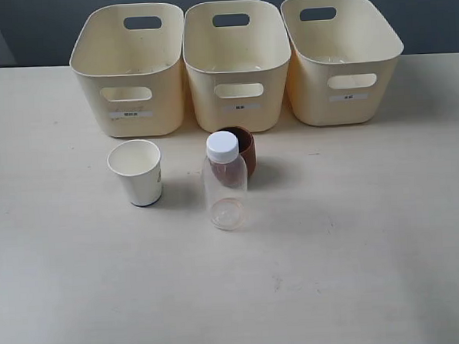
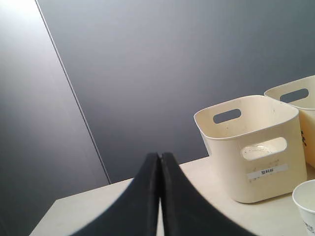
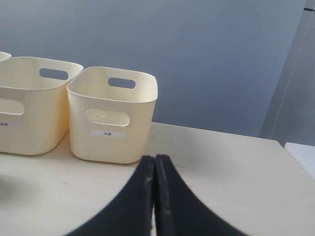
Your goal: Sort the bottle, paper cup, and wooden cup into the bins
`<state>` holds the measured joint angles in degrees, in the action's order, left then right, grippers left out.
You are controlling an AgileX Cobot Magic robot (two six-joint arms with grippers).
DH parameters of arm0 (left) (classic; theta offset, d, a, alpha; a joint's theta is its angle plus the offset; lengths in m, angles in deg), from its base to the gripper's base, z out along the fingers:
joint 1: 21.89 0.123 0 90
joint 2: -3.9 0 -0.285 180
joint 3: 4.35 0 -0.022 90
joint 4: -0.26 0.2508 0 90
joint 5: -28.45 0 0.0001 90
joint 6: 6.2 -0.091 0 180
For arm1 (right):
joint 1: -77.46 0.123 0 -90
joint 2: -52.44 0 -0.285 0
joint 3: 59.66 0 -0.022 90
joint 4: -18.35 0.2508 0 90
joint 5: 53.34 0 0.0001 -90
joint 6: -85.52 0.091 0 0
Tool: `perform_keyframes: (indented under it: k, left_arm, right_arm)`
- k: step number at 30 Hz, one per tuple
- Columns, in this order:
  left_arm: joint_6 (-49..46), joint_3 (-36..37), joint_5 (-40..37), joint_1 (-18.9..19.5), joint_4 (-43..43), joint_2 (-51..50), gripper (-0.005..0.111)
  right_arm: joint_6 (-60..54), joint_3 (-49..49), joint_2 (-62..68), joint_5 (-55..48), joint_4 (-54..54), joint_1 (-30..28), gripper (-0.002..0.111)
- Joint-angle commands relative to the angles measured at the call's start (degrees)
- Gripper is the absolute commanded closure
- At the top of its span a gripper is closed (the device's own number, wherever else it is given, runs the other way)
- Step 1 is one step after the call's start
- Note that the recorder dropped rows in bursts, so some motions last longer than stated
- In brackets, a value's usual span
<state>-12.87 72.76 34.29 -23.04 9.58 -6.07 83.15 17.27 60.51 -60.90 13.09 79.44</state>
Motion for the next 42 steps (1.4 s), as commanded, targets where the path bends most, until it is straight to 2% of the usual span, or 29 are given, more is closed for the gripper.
perform_keyframes:
  k: [1,18,25,37,42]
  left_arm:
    - [0.1,0.1,0.3,-0.1,0.0,0.1,0.107]
    - [0.1,0.1,0.3,-0.1,0.0,0.1,0.107]
    - [0.1,0.1,0.3,-0.1,0.0,0.1,0.107]
    - [0.1,0.1,0.3,-0.1,0.0,0.1,0.107]
    - [0.1,0.1,0.3,-0.1,0.0,0.1,0.107]
  right_arm:
    - [0.0,0.3,-0.3,0.5,0.0,-0.2,0.108]
    - [0.0,0.3,-0.3,1.0,0.0,-0.2,0.108]
    - [0.0,0.3,-0.3,7.6,8.9,-0.2,0.108]
    - [0.7,0.3,-0.3,8.9,24.9,-0.2,0.108]
    - [0.7,0.3,-0.3,9.3,25.7,-0.2,0.108]
